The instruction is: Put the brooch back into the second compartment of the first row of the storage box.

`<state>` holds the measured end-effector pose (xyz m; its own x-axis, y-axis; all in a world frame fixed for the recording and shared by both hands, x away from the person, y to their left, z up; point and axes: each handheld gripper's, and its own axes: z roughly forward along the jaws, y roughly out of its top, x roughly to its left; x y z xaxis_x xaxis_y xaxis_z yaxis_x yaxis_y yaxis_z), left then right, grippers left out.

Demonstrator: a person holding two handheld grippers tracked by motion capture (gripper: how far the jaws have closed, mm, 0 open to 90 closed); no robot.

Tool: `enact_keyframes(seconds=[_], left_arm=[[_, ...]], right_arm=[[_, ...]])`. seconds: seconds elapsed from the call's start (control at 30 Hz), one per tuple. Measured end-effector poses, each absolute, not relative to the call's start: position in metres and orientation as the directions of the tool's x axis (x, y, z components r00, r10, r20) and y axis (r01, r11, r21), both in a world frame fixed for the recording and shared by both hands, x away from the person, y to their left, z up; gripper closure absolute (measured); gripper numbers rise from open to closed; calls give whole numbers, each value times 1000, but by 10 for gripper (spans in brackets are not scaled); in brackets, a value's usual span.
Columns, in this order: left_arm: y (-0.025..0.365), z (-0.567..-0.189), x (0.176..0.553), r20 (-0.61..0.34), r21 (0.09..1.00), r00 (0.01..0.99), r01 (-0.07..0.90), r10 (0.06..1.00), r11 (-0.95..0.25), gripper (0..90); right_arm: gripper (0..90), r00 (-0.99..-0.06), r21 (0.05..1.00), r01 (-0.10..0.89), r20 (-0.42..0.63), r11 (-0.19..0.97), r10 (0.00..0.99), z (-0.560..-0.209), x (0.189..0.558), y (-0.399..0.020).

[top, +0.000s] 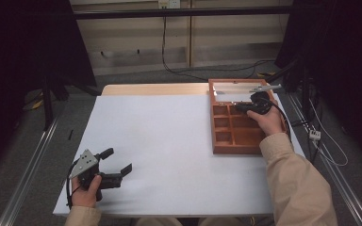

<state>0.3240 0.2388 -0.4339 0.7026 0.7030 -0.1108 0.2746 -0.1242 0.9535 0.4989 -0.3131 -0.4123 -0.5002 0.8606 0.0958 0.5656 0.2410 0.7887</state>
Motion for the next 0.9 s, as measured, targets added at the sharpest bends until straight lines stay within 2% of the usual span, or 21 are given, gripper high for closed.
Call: enact_keyframes(seconds=[0.8, 0.9], left_arm=[[238, -434, 324, -114, 953, 705, 276, 700, -122, 35], [238, -434, 325, -117, 953, 704, 278, 701, -121, 35]], right_arm=[[797, -506, 772, 577, 81, 267, 859, -420, 501, -315], [699, -487, 775, 579, 78, 255, 870, -419, 501, -315]])
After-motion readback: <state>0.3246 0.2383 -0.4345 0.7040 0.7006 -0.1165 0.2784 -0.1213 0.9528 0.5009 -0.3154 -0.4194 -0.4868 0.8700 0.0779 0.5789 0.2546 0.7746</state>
